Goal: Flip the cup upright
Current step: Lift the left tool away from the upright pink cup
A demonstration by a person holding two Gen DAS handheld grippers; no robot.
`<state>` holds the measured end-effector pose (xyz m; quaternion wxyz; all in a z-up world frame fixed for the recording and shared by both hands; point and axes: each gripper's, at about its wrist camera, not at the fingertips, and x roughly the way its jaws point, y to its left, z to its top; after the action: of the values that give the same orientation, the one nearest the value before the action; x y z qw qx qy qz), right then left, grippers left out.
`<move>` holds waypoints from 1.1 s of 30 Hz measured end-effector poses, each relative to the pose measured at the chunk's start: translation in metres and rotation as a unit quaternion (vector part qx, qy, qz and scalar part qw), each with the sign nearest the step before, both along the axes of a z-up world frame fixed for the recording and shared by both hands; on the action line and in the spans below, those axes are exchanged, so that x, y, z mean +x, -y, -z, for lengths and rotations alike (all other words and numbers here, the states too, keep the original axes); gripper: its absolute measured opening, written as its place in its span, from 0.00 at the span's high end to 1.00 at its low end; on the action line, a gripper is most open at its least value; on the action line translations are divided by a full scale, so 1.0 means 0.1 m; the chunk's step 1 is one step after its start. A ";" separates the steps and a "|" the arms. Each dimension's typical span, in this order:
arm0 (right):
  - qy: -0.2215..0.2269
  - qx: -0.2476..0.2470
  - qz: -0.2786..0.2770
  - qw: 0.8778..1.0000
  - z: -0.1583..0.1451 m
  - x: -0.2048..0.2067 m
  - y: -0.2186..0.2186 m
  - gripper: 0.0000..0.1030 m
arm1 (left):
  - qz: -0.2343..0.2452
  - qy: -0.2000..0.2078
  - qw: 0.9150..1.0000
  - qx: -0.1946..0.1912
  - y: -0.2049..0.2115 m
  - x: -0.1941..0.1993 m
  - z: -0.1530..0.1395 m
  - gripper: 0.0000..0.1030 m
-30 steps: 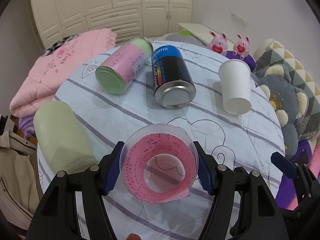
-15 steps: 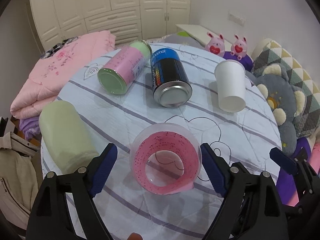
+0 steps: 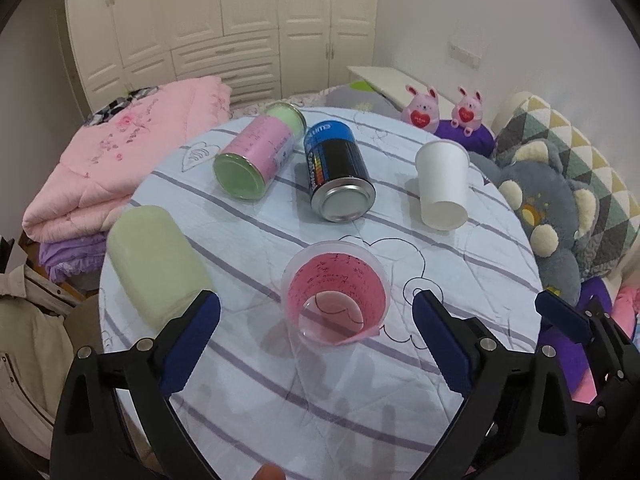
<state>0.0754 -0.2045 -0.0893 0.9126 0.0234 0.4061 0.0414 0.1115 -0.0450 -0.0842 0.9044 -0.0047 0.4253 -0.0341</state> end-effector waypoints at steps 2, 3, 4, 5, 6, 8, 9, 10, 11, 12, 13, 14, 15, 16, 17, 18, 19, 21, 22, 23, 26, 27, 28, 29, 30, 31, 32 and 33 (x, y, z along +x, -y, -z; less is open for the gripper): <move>0.007 0.000 0.001 1.000 -0.06 -0.05 -0.02 0.20 | 0.001 0.010 1.000 -0.003 -0.04 -0.07 -0.07 0.05; 0.012 0.000 0.002 1.000 -0.10 -0.09 -0.02 0.20 | 0.001 0.016 1.000 -0.004 -0.05 -0.11 -0.11 0.05; 0.016 -0.001 0.002 1.000 -0.12 -0.11 -0.03 0.20 | 0.003 0.025 1.000 -0.005 -0.06 -0.16 -0.15 0.05; 0.021 -0.001 0.003 1.000 -0.15 -0.13 -0.04 0.20 | 0.006 0.032 0.999 -0.006 -0.09 -0.21 -0.20 0.04; 0.025 0.000 0.003 1.000 -0.17 -0.16 -0.05 0.20 | 0.008 0.041 0.999 -0.006 -0.11 -0.25 -0.23 0.03; 0.037 -0.003 0.004 0.999 -0.23 -0.23 -0.08 0.20 | 0.007 0.056 0.998 -0.007 -0.18 -0.36 -0.31 0.03; 0.041 -0.003 0.004 0.999 -0.25 -0.25 -0.09 0.20 | 0.006 0.061 0.998 -0.009 -0.22 -0.41 -0.34 0.02; 0.045 -0.001 0.004 0.999 -0.27 -0.28 -0.10 0.20 | 0.005 0.065 0.998 -0.011 -0.26 -0.45 -0.37 0.02; 0.050 0.000 0.003 0.999 -0.29 -0.31 -0.11 0.20 | 0.002 0.070 0.997 -0.012 -0.31 -0.50 -0.40 0.02; 0.053 0.000 0.003 0.999 -0.31 -0.33 -0.12 0.20 | -0.001 0.074 0.997 -0.013 -0.34 -0.53 -0.43 0.02; 0.057 -0.002 0.003 0.998 -0.34 -0.36 -0.14 0.20 | -0.006 0.079 0.997 -0.013 -0.40 -0.58 -0.46 0.02; 0.062 -0.007 0.003 0.998 -0.36 -0.39 -0.16 0.20 | -0.010 0.082 0.996 -0.013 -0.44 -0.62 -0.47 0.02; 0.065 -0.009 0.002 0.998 -0.38 -0.41 -0.18 0.20 | -0.013 0.085 0.996 -0.014 -0.48 -0.66 -0.49 0.02; 0.068 -0.011 0.002 0.998 -0.41 -0.44 -0.20 0.20 | -0.015 0.087 0.996 -0.016 -0.52 -0.69 -0.50 0.02; 0.073 -0.011 0.002 0.997 -0.43 -0.47 -0.21 0.20 | -0.018 0.089 0.996 -0.016 -0.55 -0.73 -0.52 0.02; 0.075 -0.012 0.002 0.997 -0.45 -0.49 -0.22 0.20 | -0.019 0.092 0.995 -0.015 -0.58 -0.77 -0.53 0.02; 0.079 -0.013 0.002 0.997 -0.48 -0.52 -0.23 0.20 | -0.021 0.094 0.995 -0.014 -0.60 -0.80 -0.54 0.02; 0.087 -0.015 0.004 0.996 -0.52 -0.58 -0.25 0.20 | -0.021 0.098 0.995 -0.013 -0.64 -0.87 -0.56 0.02; 0.093 -0.016 0.005 0.996 -0.55 -0.62 -0.25 0.20 | -0.021 0.100 0.995 -0.013 -0.65 -0.89 -0.57 0.02; 0.097 -0.017 0.005 0.995 -0.57 -0.64 -0.26 0.20 | -0.021 0.102 0.994 -0.012 -0.67 -0.92 -0.59 0.02; 0.110 -0.018 0.007 0.994 -0.65 -0.74 -0.28 0.20 | -0.016 0.109 0.994 -0.008 -0.69 -1.03 -0.62 0.02; 0.115 -0.018 0.008 0.993 -0.67 -0.77 -0.29 0.20 | -0.014 0.113 0.993 -0.008 -0.68 -1.06 -0.63 0.01; 0.121 -0.019 0.009 0.992 -0.70 -0.80 -0.30 0.19 | -0.012 0.116 0.993 -0.008 -0.68 -1.09 -0.65 0.01; 0.130 -0.021 0.009 0.991 -0.72 -0.84 -0.30 0.16 | -0.008 0.123 0.992 -0.008 -0.67 -1.13 -0.66 0.00; 0.143 -0.024 0.008 0.989 -0.74 -0.89 -0.30 0.16 | -0.005 0.130 0.991 -0.008 -0.66 -1.17 -0.68 0.00; 0.154 -0.026 0.008 0.988 -0.76 -0.92 -0.30 0.16 | -0.002 0.138 0.990 -0.007 -0.65 -1.21 -0.69 0.00; 0.167 -0.029 0.009 0.986 -0.78 -0.96 -0.31 0.16 | 0.001 0.145 0.989 -0.007 -0.64 -1.24 -0.71 0.00; 0.175 -0.031 0.009 0.984 -0.79 -0.99 -0.31 0.15 | 0.003 0.149 0.989 -0.006 -0.63 -1.26 -0.72 0.00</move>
<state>-0.0233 -0.1737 -0.0104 0.9702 -0.0085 0.2407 0.0243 -0.0144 0.0180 -0.0119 0.9574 -0.0039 0.2858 -0.0402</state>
